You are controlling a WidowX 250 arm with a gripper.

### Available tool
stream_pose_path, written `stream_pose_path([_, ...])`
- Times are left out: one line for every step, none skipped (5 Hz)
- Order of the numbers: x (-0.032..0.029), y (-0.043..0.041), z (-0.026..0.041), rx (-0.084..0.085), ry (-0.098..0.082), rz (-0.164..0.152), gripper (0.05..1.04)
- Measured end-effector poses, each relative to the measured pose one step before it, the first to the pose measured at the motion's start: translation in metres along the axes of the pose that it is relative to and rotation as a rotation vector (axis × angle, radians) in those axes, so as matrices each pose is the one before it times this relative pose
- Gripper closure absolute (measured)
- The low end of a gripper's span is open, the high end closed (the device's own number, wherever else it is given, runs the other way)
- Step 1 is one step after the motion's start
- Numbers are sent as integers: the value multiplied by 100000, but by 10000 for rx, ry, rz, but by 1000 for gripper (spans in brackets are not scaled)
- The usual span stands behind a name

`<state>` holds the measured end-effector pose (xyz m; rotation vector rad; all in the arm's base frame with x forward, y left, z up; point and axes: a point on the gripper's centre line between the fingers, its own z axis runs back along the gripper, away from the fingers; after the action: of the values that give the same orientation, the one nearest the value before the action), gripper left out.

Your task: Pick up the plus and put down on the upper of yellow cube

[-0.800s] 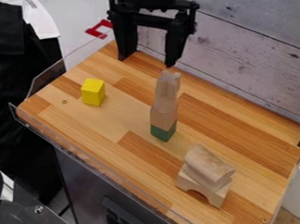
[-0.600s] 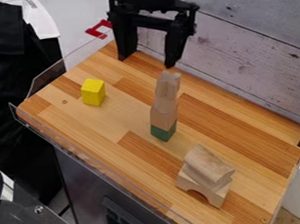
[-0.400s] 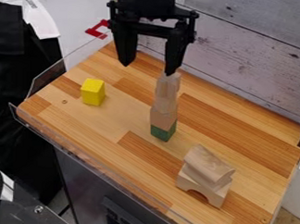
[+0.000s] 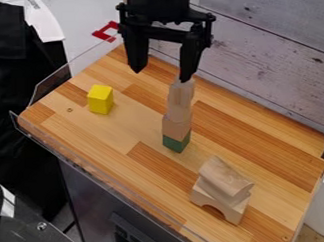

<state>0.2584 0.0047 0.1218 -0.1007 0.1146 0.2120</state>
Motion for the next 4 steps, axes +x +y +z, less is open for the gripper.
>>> stream_pose_path([407, 119, -948, 186, 32, 41, 83])
stream_pose_path([121, -72, -714, -39, 250, 106, 83])
stream_pose_path([-156, -745, -288, -78, 46, -124, 83])
stream_pose_path([-347, -812, -91, 43, 73, -175, 83])
